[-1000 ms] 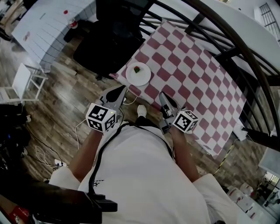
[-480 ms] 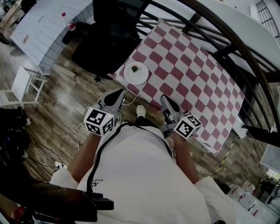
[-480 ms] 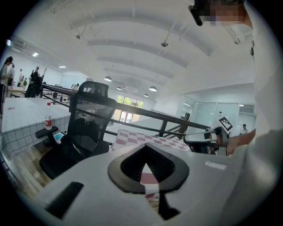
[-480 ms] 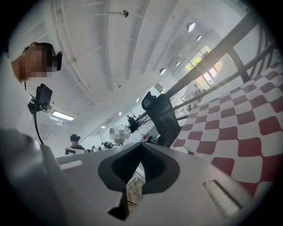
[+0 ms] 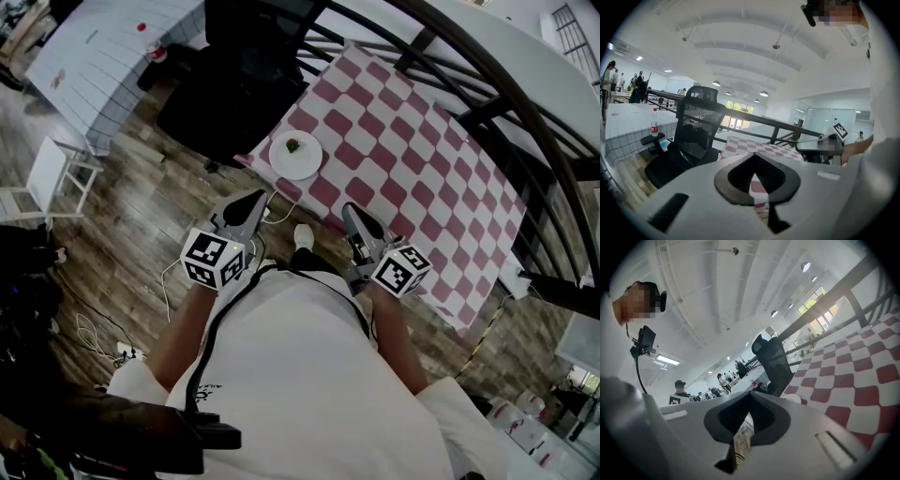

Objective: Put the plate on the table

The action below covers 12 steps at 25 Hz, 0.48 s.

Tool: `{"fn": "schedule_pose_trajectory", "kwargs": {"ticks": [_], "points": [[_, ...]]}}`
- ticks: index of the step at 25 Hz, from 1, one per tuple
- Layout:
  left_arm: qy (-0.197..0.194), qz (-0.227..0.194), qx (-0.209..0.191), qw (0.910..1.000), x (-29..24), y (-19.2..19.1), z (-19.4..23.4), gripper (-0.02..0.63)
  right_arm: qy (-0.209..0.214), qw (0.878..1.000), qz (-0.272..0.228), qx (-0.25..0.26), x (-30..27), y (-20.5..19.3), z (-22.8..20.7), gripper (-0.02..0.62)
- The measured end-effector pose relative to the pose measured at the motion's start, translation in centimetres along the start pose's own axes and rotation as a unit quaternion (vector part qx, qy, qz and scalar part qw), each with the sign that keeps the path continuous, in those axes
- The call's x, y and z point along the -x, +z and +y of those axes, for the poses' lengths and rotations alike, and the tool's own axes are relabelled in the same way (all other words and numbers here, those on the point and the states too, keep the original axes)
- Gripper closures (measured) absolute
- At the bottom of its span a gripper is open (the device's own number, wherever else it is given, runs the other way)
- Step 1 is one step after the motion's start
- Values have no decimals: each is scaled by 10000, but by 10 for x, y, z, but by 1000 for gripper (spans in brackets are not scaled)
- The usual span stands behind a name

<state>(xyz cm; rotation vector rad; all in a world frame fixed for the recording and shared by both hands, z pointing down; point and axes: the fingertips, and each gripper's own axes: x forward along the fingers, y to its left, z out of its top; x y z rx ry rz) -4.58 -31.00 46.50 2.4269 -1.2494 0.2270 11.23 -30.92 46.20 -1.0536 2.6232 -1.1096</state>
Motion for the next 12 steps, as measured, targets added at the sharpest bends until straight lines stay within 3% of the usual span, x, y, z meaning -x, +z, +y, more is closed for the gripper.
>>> {"fn": "schedule_pose_trajectory", "kwargs": {"ticks": [12], "points": [[52, 69, 39, 10000, -13, -6, 3, 598, -40, 9999, 61, -99, -6, -1, -17, 589]]}}
